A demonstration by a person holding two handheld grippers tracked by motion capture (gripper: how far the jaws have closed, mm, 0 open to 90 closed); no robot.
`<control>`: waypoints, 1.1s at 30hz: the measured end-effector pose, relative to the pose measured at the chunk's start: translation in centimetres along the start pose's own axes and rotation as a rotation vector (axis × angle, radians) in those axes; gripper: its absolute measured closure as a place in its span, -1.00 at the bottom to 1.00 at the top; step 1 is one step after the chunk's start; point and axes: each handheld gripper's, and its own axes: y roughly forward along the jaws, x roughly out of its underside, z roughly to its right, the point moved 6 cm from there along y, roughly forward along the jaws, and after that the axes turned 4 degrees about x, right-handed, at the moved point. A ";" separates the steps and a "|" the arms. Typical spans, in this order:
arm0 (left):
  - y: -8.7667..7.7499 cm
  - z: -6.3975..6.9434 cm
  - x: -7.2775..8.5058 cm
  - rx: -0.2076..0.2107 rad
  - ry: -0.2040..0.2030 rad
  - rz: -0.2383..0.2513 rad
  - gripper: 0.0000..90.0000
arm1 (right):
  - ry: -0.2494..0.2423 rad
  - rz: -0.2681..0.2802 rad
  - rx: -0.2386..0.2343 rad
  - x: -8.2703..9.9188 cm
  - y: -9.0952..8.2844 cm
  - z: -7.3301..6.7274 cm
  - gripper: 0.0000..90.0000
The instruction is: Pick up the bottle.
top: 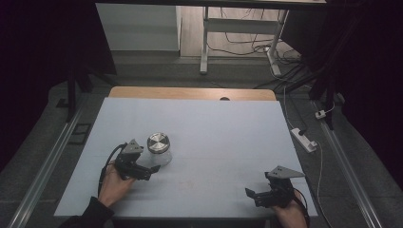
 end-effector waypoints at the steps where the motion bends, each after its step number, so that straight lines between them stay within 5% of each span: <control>1: 0.2 -0.1 -0.2 0.001 0.005 -0.003 -1.00 | 0.000 0.000 0.000 0.0 0.0 0.0 -1.00; 8: 1.7 -0.7 -1.2 -0.022 0.036 -0.007 -1.00 | -0.004 -0.001 -0.001 0.0 0.0 0.0 -1.00; 20: 3.0 -1.1 -2.6 0.008 0.064 0.022 -1.00 | -0.006 -0.006 -0.005 0.0 0.1 -0.1 -1.00; 33: 2.7 -1.1 -2.9 -0.004 0.084 0.046 -0.67 | -0.010 -0.011 -0.009 0.0 0.1 -0.1 -1.00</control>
